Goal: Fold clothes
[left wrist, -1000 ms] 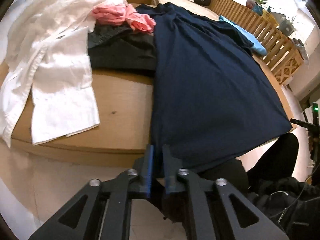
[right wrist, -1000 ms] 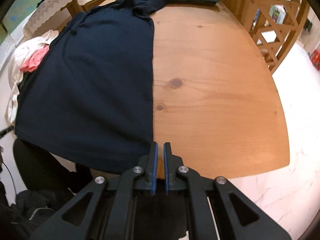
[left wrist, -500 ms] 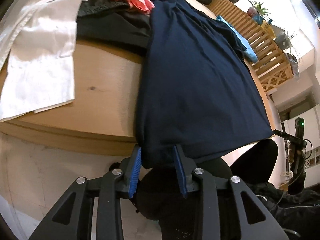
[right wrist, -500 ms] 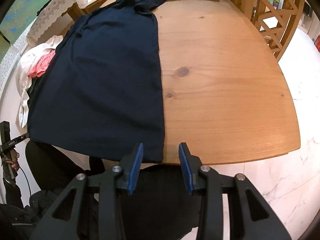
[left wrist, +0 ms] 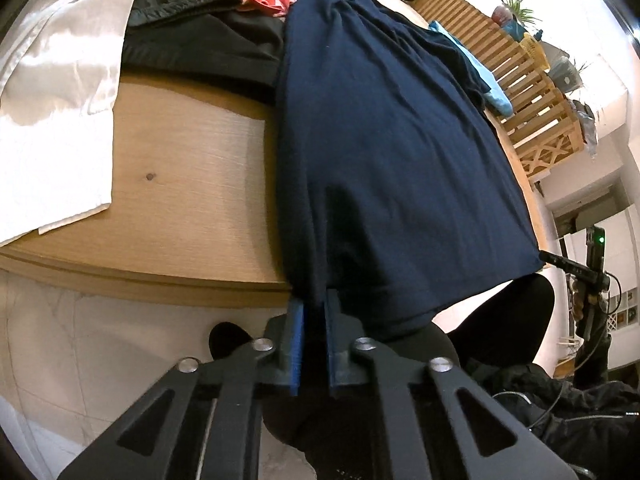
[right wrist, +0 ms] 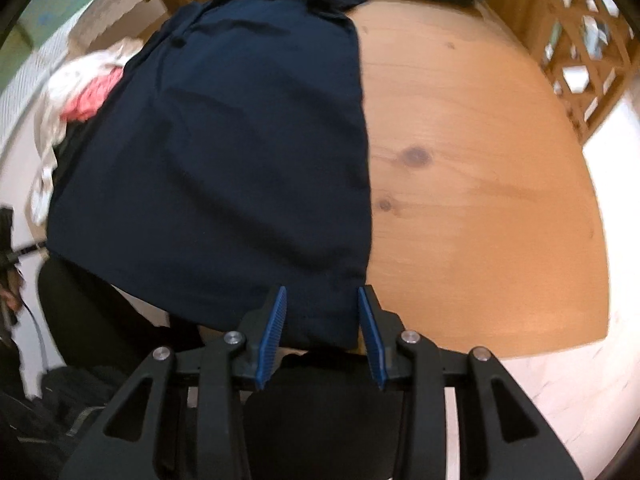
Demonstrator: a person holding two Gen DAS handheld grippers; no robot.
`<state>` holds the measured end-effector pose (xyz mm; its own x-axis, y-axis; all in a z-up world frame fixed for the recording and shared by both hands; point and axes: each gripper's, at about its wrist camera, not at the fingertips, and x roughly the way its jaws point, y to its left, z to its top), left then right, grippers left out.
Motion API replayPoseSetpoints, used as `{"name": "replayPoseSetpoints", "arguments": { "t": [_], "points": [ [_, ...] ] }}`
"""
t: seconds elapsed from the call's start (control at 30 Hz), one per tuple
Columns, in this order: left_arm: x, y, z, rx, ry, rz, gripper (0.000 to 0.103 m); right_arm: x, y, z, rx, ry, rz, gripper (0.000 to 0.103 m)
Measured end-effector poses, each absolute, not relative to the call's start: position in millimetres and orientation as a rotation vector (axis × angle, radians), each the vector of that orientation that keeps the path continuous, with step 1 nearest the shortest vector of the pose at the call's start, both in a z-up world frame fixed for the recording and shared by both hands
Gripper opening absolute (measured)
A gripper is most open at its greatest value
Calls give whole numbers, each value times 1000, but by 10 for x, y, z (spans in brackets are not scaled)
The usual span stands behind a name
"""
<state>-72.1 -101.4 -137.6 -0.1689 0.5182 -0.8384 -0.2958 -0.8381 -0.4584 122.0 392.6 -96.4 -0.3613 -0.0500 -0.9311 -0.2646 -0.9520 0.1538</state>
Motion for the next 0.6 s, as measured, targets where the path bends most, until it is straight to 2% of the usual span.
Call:
{"name": "replayPoseSetpoints", "arguments": {
  "t": [0.03,0.07,0.2,0.27,0.33,0.47,0.6],
  "points": [
    [-718,-1010,-1372,-1573,-260,2044,4,1207,3896,-968,-1703,415,2465,14],
    [-712,-1016,-1360,-1561,-269,2046,4,1197,3879,-977,-1714,416,2469,9],
    [-700,-1077,-1254,-1492,-341,2060,3,1188,3924,-938,-1675,531,2515,8],
    [-727,-1150,-1096,-1422,-411,2071,3,1214,4013,-805,-1598,646,2550,8],
    [-763,-1220,-909,-1355,-455,2093,3,1236,4107,-579,-1490,675,2591,8],
    [-821,-1297,-519,-1257,-437,2140,3,1255,4215,-76,-1328,612,2647,7],
    [-656,-1227,-570,-1296,-384,2114,3,1456,4174,180,-1287,546,2650,7]
  ]
}}
